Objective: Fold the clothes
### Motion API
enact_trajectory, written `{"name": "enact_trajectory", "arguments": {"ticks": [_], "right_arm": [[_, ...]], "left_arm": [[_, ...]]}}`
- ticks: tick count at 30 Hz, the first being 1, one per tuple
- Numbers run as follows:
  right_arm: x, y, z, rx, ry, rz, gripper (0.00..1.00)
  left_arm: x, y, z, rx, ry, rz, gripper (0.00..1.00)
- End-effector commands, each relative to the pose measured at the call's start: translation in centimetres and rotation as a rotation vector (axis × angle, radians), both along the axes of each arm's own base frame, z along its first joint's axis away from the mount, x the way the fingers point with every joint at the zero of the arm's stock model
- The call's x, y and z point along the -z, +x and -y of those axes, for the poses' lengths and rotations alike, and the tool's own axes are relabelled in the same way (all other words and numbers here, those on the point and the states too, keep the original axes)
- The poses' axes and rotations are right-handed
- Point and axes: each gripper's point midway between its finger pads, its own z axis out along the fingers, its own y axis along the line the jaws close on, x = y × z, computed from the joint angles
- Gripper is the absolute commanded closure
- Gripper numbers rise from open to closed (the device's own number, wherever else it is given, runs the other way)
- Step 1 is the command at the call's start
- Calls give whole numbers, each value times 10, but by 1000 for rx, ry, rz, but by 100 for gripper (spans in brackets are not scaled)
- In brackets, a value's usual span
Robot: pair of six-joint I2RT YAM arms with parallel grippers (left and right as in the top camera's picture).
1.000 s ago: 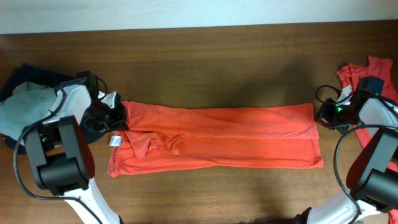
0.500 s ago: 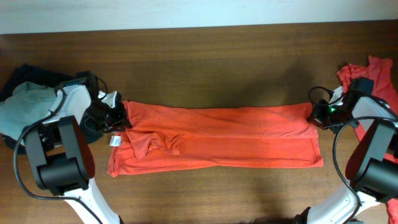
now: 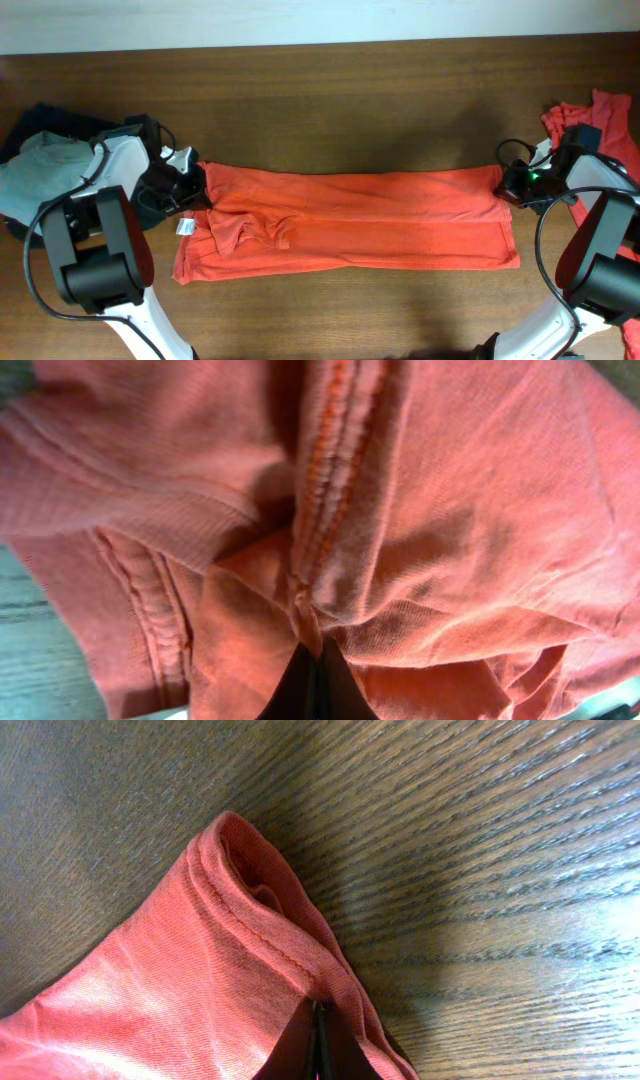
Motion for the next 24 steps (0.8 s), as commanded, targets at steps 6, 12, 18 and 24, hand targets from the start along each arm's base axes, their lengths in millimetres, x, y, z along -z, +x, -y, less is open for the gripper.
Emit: {"name": "enact_trajectory", "arguments": {"ticks": [6, 12, 18, 24], "right_arm": [[33, -18, 1, 44, -43, -134, 96], [32, -11, 5, 46, -57, -103, 96], [31, -10, 2, 44, -42, -96, 96], [-4, 13, -11, 41, 114, 46, 70]], "left_arm": [[-22, 4, -43, -92, 47, 23, 99], [-25, 5, -46, -106, 40, 36, 99], [-25, 7, -45, -104, 38, 40, 94], [-36, 13, -48, -106, 41, 57, 63]]}}
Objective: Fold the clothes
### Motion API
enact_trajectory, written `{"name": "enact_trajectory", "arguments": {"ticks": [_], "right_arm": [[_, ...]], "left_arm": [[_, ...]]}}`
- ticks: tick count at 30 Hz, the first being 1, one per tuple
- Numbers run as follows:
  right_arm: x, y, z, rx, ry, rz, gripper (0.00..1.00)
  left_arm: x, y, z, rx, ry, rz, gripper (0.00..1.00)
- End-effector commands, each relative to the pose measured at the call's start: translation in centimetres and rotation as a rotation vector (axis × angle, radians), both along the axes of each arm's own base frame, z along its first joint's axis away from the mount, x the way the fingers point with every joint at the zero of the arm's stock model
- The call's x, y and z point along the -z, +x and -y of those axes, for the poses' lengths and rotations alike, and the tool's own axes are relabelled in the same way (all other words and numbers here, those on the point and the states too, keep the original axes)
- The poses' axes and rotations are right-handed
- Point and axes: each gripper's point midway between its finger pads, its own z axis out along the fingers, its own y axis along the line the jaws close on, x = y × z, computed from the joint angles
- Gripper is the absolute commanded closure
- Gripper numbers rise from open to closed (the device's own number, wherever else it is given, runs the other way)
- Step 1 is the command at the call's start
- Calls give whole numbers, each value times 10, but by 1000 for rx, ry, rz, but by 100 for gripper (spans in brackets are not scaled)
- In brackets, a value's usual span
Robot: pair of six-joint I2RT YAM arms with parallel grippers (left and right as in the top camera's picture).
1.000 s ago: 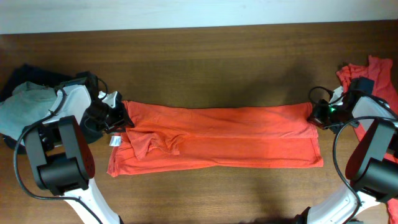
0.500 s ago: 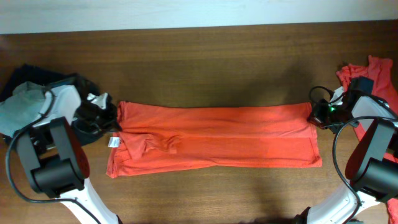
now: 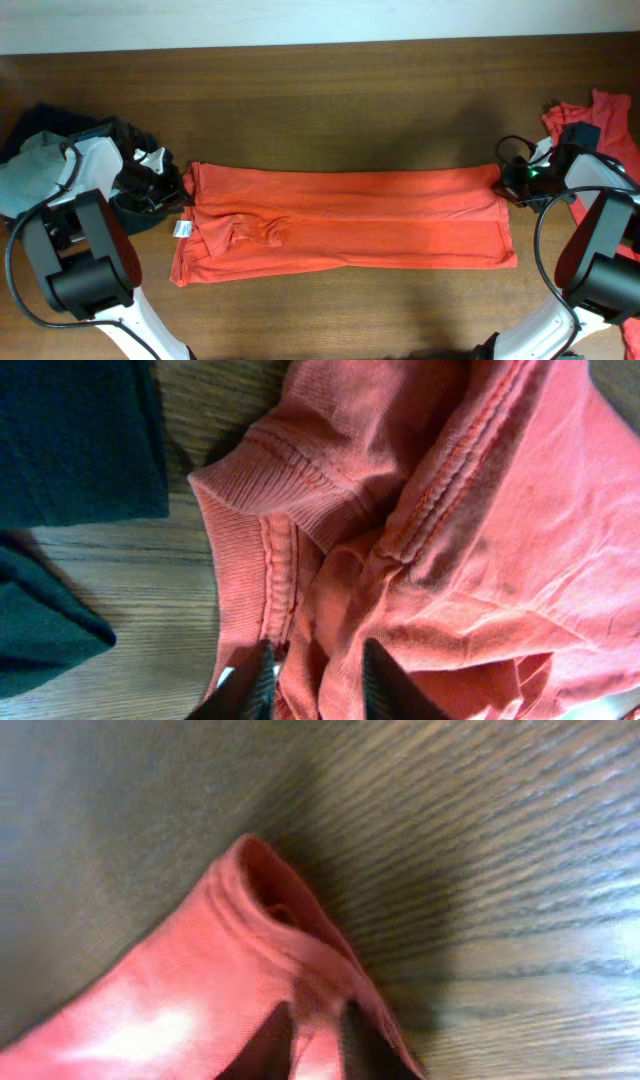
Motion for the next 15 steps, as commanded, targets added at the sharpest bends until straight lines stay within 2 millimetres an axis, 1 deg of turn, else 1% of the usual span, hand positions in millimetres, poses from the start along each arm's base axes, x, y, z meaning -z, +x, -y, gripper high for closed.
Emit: {"name": "enact_trajectory", "arguments": {"ticks": [1, 3, 5, 8, 9, 11, 13, 14, 15], "right_arm": [[-6, 6, -4, 6, 78, 38, 68], [-28, 8, 6, 26, 74, 81, 63], [-48, 6, 17, 37, 51, 115, 59], [-70, -2, 28, 36, 20, 151, 50], [-76, -6, 31, 32, 10, 158, 44], [-83, -15, 36, 15, -5, 165, 33], [-82, -28, 39, -17, -8, 148, 19], [-81, -32, 39, -32, -7, 140, 16], [-78, -40, 38, -64, -2, 124, 14]], "left_arm": [[-29, 17, -8, -1, 27, 80, 59], [-50, 26, -13, -5, 37, 111, 58], [-75, 37, -17, -7, 50, 153, 56], [-109, 46, -19, -6, 64, 203, 56], [-120, 48, -20, -6, 69, 216, 56], [-138, 50, -20, -6, 77, 244, 55], [-154, 53, -21, -7, 89, 285, 55], [-160, 53, -21, -7, 94, 301, 55], [-171, 54, -20, -8, 94, 331, 52]]}}
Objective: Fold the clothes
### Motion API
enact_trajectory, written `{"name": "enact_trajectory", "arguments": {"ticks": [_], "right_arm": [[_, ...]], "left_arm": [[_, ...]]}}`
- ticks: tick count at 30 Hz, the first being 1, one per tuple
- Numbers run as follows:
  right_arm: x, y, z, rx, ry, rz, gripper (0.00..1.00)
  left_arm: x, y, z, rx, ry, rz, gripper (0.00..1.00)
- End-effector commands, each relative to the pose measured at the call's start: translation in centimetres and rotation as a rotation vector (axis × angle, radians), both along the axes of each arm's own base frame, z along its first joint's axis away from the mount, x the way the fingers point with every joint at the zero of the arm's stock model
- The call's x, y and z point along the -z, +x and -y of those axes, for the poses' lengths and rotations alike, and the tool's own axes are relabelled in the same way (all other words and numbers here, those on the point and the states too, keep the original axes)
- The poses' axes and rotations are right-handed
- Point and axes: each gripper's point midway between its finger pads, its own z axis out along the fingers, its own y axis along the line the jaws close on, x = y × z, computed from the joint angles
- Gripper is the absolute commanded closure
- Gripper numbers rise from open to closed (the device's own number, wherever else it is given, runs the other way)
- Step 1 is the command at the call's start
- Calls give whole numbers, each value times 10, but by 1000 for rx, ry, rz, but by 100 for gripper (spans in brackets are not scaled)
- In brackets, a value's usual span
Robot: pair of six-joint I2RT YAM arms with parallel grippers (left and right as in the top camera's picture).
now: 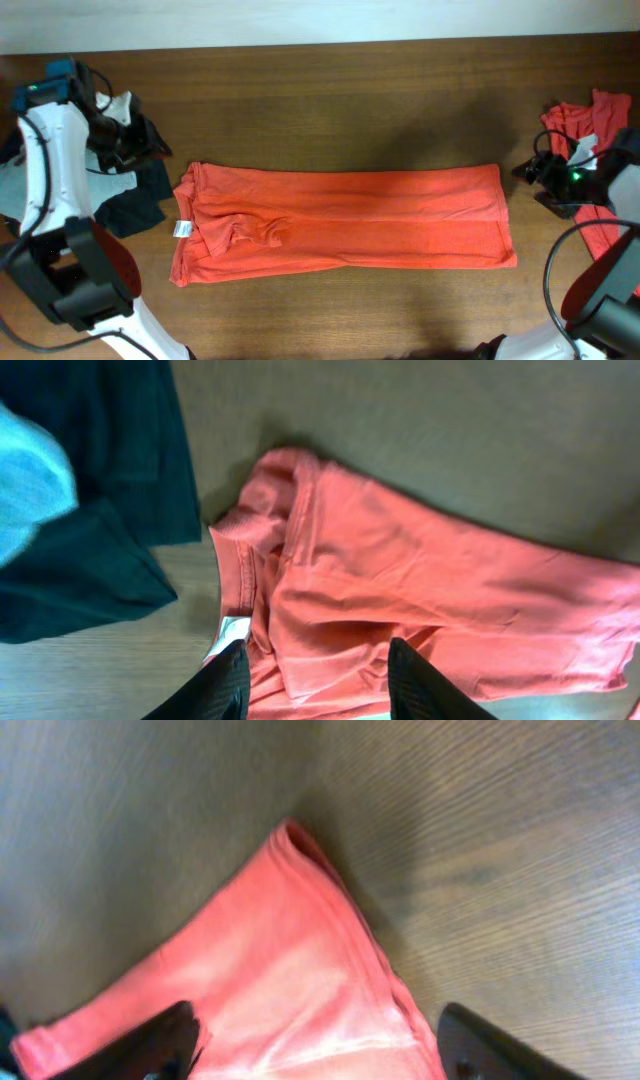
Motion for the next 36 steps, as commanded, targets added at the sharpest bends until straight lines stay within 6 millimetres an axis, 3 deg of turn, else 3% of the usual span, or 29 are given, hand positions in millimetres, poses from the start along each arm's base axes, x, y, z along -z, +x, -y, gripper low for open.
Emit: {"name": "enact_trajectory", "arguments": {"ticks": [1, 6, 13, 20, 34, 36], "right_arm": [[-3, -13, 4, -101, -31, 19, 13], [1, -27, 1, -240, -67, 16, 5], [33, -43, 5, -287, -72, -97, 5], [67, -46, -3, -322, 6, -144, 11], [87, -45, -57, -491, 56, -140, 24], [89, -48, -58, -490, 61, -149, 34]], "left_arm": [[-40, 2, -1, 0, 22, 109, 50], [-67, 5, -4, -4, 53, 210, 40], [-74, 10, -5, -2, 62, 248, 35], [-75, 11, -5, -2, 64, 255, 35], [-75, 12, -5, -2, 65, 257, 35], [-75, 11, -5, -2, 65, 257, 35]]}}
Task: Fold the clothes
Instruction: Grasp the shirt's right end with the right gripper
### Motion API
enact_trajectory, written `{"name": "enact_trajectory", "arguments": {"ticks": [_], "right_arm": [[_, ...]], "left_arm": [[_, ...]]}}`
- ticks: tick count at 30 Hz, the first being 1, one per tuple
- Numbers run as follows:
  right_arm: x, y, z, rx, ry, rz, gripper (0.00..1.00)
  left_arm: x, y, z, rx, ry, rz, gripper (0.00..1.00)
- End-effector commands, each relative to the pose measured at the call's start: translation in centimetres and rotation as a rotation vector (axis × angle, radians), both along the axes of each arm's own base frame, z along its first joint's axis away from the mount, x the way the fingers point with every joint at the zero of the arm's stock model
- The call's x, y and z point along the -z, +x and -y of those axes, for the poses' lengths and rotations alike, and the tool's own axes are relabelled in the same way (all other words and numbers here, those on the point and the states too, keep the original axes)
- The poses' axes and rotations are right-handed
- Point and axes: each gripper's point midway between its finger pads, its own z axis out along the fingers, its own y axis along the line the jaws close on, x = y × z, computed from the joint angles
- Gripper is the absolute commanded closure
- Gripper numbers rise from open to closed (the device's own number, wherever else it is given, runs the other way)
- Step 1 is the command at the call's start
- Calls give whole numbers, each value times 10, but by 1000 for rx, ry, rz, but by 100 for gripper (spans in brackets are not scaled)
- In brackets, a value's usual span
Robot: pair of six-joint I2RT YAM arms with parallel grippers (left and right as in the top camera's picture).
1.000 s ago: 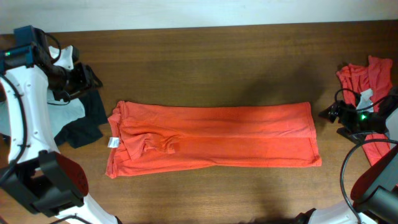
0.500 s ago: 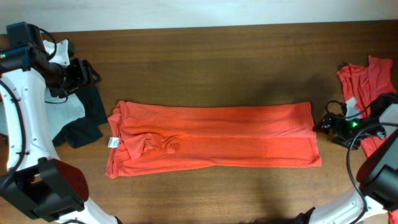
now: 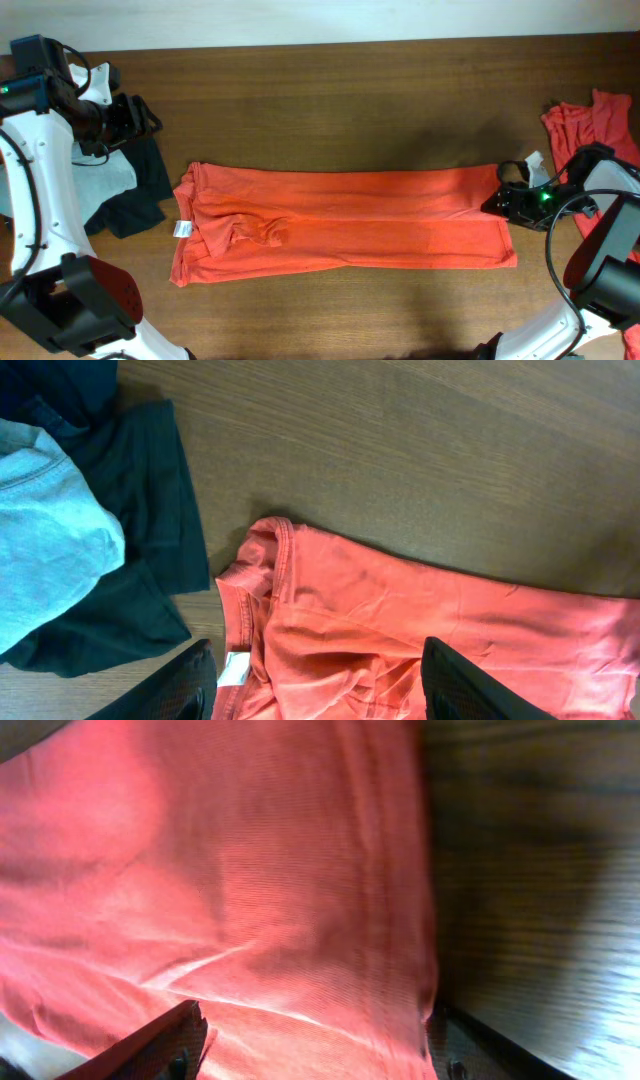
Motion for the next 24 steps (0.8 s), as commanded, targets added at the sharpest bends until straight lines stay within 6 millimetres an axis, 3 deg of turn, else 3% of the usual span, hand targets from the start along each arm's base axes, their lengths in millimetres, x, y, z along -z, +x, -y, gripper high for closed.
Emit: {"name": "enact_trajectory", "arguments": {"ticks": [1, 7, 15, 19, 24], "right_arm": [[21, -17, -11, -26, 22, -71, 35], [21, -18, -12, -26, 26, -76, 56], [20, -17, -12, 28, 34, -99, 95], [10, -3, -3, 73, 14, -84, 96], [-21, 20, 31, 168, -96, -58, 96]], "left_arm": [[-17, 0, -2, 0, 6, 48, 35], [-17, 0, -2, 0, 6, 48, 35], [-17, 0, -2, 0, 6, 49, 35], [-17, 0, -2, 0, 6, 49, 35], [-16, -3, -1, 0, 2, 38, 34]]}}
